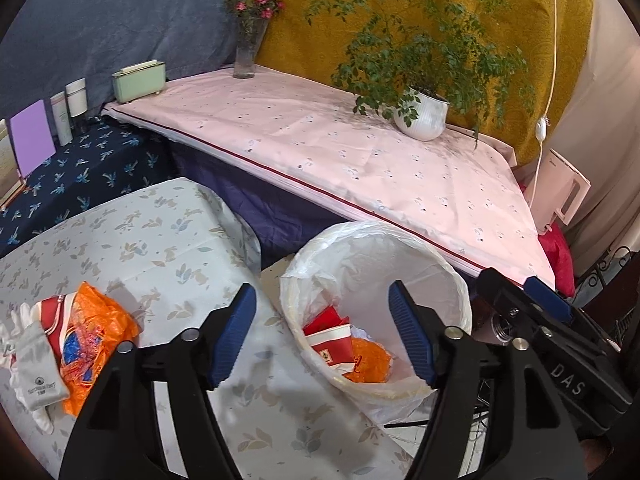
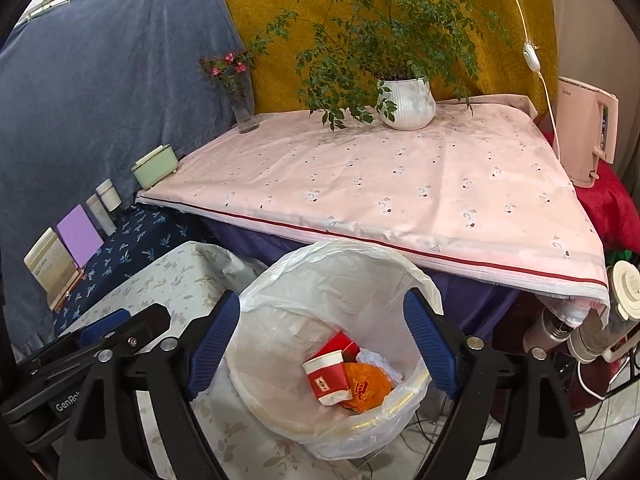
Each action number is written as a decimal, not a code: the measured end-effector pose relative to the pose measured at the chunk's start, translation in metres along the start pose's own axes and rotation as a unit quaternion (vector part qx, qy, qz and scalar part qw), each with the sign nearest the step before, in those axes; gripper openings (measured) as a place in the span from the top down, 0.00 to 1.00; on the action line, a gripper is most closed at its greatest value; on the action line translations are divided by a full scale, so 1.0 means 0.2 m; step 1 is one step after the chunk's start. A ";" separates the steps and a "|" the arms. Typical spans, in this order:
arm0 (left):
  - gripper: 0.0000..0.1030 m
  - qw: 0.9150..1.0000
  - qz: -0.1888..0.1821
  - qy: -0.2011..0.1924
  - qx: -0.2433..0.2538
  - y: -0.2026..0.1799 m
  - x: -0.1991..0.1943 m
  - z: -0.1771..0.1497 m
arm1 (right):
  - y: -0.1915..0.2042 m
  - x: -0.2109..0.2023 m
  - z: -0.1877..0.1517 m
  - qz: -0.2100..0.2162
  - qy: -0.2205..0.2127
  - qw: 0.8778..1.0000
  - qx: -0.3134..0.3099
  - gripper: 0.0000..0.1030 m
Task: Collect trash
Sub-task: 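Withdraw both open tools from the bin back over the table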
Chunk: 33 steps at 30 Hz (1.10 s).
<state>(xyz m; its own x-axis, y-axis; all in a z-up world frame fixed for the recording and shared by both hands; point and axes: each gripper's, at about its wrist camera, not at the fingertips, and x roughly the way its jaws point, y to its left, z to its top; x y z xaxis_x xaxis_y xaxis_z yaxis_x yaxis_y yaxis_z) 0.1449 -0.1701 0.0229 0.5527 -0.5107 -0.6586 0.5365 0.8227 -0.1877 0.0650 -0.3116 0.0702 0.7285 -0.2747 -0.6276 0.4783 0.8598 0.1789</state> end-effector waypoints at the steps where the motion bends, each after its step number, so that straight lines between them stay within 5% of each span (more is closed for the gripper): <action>1: 0.32 1.000 0.001 -0.001 -0.002 0.01 -0.01 0.00 | 0.01 0.00 0.00 -0.002 -0.001 1.000 -0.003 0.19; 19: 0.11 0.995 0.082 -0.017 -0.058 0.41 -0.22 -0.18 | 0.34 -0.08 -0.09 0.003 -0.005 0.996 -0.085 0.12; 33: 0.07 0.975 0.179 -0.014 -0.129 0.90 -0.45 -0.39 | 0.69 -0.08 -0.28 0.051 0.017 0.993 -0.100 0.12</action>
<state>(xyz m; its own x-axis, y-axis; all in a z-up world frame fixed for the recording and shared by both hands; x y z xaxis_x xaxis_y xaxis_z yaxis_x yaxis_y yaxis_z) 0.1428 0.0426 -0.0085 0.6941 -0.1818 -0.6965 0.1295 0.9833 -0.1276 0.0918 -0.1649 0.0619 0.7499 -0.1696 -0.6394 0.2925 0.9520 0.0905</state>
